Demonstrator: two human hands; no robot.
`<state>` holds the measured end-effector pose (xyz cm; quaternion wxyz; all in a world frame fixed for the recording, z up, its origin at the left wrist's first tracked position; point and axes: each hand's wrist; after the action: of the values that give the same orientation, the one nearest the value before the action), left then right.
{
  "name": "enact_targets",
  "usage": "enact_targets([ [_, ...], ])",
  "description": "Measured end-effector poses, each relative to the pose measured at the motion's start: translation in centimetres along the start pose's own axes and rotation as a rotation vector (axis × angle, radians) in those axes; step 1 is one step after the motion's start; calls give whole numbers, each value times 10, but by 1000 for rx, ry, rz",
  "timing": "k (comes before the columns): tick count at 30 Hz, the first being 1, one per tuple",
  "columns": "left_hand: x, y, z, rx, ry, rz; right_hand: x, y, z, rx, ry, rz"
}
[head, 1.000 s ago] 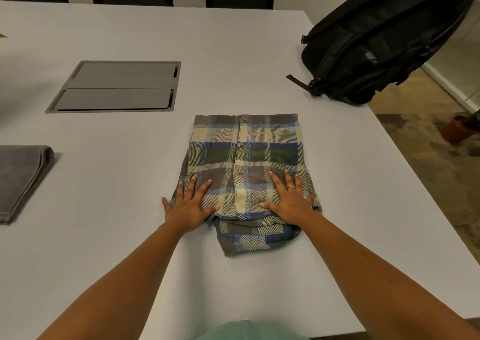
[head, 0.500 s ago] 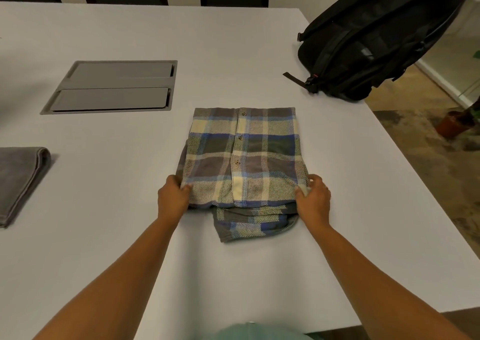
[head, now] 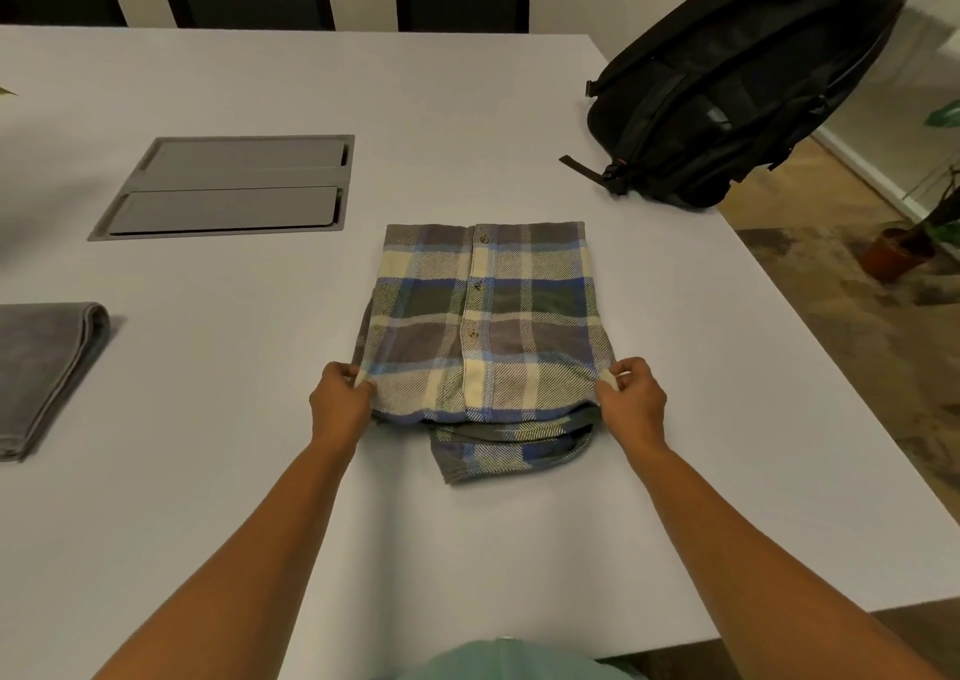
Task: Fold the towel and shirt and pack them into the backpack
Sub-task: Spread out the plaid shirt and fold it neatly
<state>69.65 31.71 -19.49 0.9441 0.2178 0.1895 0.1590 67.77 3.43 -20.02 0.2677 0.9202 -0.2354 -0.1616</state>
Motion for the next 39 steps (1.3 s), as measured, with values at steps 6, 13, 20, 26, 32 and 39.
enact_targets([
  [6,4,-8,-10,362,-165,151,3,-1,2,-442,182,73],
  [13,-13,-45,2,571,-690,-149,21,-20,-24,-641,603,-226],
  [20,-7,-59,5,706,-497,-493,26,-36,-30,-887,575,-372],
  [26,11,-44,17,853,-495,-461,-7,-48,-47,-808,511,-474],
  [32,24,-36,19,1061,-480,-224,-60,-79,-64,-656,274,-662],
  [39,-1,-19,-15,663,-462,26,-87,-105,-71,-75,-17,-982],
])
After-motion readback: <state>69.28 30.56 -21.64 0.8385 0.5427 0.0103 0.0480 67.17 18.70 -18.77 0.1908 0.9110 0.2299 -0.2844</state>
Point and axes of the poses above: each hand's wrist, its own x-axis towards the middle knuckle, its own y-axis out of the back of the hand, z = x × y, and after that the axes turned 2 degrees about -y, right-handed
